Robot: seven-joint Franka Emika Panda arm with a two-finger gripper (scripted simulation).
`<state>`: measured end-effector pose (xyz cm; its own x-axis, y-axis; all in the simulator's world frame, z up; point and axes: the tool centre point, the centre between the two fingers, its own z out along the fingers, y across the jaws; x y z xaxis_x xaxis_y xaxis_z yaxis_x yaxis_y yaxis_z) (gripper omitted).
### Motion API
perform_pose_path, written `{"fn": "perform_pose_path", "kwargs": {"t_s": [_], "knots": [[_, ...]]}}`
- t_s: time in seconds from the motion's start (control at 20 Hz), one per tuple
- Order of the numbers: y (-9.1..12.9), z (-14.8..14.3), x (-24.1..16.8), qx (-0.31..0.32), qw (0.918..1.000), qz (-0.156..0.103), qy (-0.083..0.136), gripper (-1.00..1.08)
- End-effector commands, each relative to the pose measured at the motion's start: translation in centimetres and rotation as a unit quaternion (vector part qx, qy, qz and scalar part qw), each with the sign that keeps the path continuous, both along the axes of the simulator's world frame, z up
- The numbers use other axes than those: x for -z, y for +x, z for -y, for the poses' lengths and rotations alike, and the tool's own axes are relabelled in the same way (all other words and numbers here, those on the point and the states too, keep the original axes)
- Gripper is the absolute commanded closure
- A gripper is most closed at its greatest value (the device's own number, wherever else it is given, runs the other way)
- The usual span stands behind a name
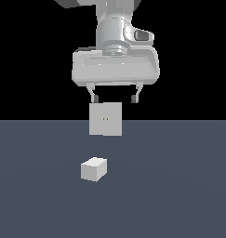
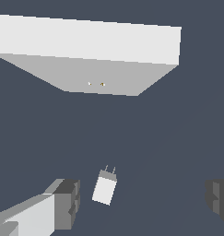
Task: Plug the charger into the wall socket.
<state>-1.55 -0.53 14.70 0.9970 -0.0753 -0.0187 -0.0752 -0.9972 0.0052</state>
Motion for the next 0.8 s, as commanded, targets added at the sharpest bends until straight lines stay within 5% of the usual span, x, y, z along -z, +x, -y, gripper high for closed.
{"fn": "perform_pose_path", "kwargs": {"t_s": [0.0,0.75], "knots": [[-0.5,-0.1,0.4,0.008,0.9999,0.006,-0.001,-0.92],[-4.9,-2.0,4.8,0.092,0.993,0.072,-0.013,-0.92]]}}
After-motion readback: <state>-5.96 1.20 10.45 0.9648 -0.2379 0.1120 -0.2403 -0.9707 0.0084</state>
